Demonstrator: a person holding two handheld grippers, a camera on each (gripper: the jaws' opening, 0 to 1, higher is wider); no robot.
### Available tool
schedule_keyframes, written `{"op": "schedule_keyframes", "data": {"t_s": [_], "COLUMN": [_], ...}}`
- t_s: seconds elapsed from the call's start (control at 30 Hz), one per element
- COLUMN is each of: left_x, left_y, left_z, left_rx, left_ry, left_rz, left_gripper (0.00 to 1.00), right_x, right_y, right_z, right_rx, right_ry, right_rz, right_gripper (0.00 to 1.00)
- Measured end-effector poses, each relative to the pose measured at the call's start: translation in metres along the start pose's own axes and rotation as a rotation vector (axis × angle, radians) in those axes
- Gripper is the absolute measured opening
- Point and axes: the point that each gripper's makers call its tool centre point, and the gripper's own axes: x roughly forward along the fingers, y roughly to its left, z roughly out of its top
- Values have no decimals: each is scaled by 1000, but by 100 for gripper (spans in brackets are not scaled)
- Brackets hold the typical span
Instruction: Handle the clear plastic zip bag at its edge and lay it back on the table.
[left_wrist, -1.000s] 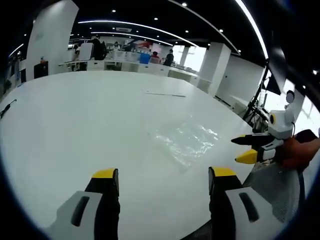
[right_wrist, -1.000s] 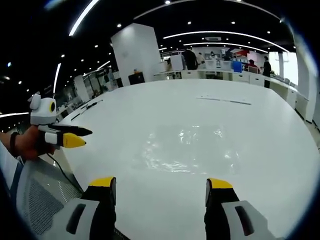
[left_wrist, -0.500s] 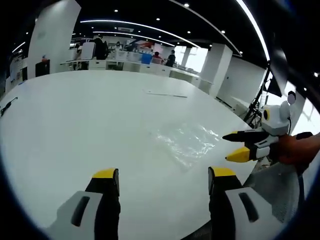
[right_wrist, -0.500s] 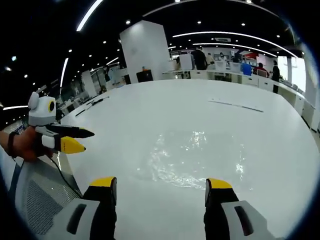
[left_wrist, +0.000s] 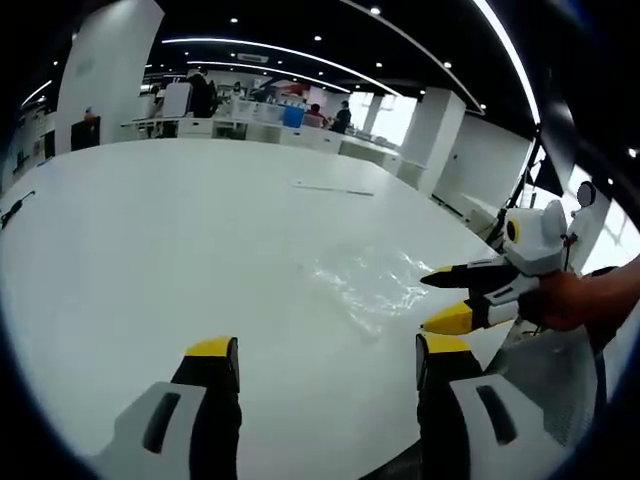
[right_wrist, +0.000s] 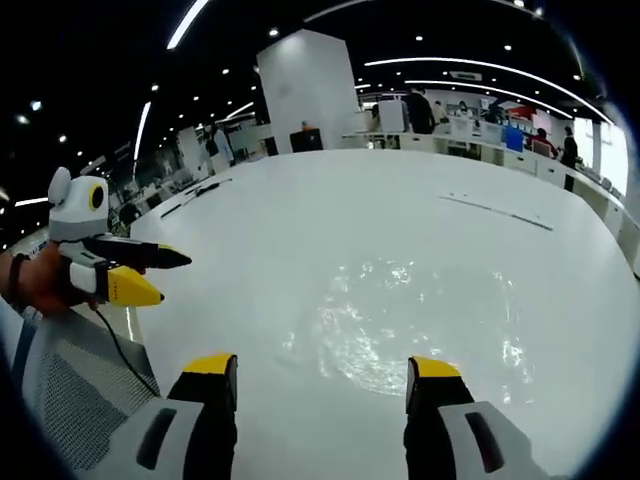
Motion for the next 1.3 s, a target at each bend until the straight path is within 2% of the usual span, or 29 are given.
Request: {"op": "schedule_keyframes", "data": {"t_s": [0.33, 0.67, 0.97, 1.2, 1.3], "left_x": [0, 0, 1, 1, 1], "left_y": [2, 3, 3, 5, 5], "left_z": [-2, -2, -3, -4, -4], "left_rx": [5, -11, -15, -20, -24], "left_ry": [8, 7, 10, 11, 9], "left_rz": [7, 12, 11, 13, 14], "left_gripper": [72, 71, 71, 71, 71], "right_x": [28, 45, 56, 64, 64], "right_y": [10, 15, 7, 7, 2], "right_z": [10, 5, 2, -9, -7], "right_rx": [-56, -75, -68, -83, -102], "right_ry": [32, 74, 94, 137, 127], "right_rz": [43, 62, 43, 28, 20], "right_gripper": [66, 61, 60, 57, 57]}}
